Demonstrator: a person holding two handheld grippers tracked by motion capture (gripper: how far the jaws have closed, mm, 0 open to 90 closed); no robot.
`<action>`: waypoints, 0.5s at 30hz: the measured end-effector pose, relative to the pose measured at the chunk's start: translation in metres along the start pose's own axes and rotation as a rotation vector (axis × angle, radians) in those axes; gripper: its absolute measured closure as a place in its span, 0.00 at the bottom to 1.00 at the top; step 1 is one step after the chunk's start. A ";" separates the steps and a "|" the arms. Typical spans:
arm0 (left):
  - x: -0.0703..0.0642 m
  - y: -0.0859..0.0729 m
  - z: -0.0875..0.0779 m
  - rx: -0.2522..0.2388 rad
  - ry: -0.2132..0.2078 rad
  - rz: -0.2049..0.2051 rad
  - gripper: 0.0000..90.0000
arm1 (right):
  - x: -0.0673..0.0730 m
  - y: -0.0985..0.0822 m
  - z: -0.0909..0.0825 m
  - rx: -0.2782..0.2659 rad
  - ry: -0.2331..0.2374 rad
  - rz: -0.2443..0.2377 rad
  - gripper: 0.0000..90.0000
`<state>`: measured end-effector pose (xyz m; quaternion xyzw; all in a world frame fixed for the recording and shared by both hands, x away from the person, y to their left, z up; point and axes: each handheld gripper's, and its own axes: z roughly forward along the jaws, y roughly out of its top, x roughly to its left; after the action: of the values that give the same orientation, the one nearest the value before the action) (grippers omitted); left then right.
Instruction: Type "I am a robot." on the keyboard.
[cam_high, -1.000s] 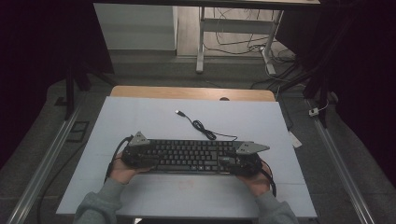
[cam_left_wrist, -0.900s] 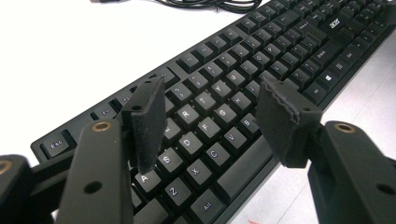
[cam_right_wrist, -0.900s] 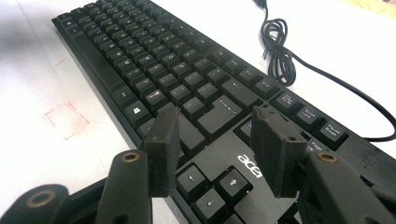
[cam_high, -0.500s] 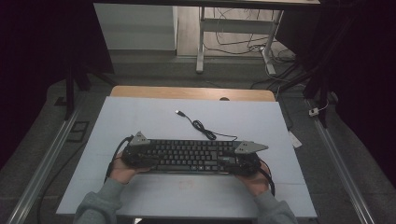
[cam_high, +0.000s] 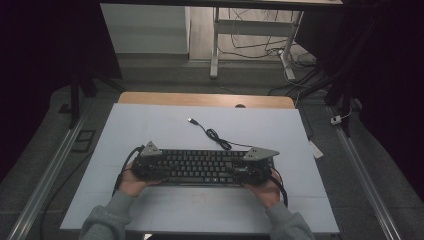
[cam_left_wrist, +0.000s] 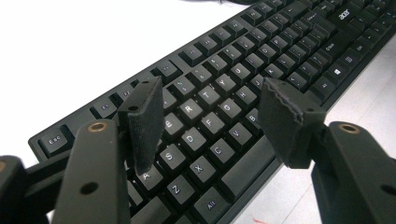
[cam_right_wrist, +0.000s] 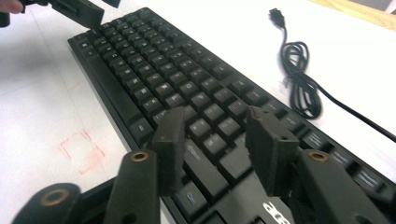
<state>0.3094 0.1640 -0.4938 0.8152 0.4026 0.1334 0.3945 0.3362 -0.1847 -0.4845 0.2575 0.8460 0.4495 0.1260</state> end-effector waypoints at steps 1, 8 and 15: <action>0.000 0.000 0.000 0.001 0.000 0.001 0.45 | 0.001 0.001 0.002 0.008 -0.004 -0.001 0.68; 0.000 0.000 0.001 0.009 -0.001 0.003 0.44 | 0.002 0.008 0.015 0.023 0.043 0.015 0.92; 0.000 0.000 0.002 0.010 -0.003 0.006 0.44 | 0.009 0.016 0.035 0.064 0.060 -0.006 1.00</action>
<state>0.3108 0.1630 -0.4952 0.8187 0.4001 0.1312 0.3905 0.3489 -0.1480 -0.4906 0.2453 0.8641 0.4295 0.0939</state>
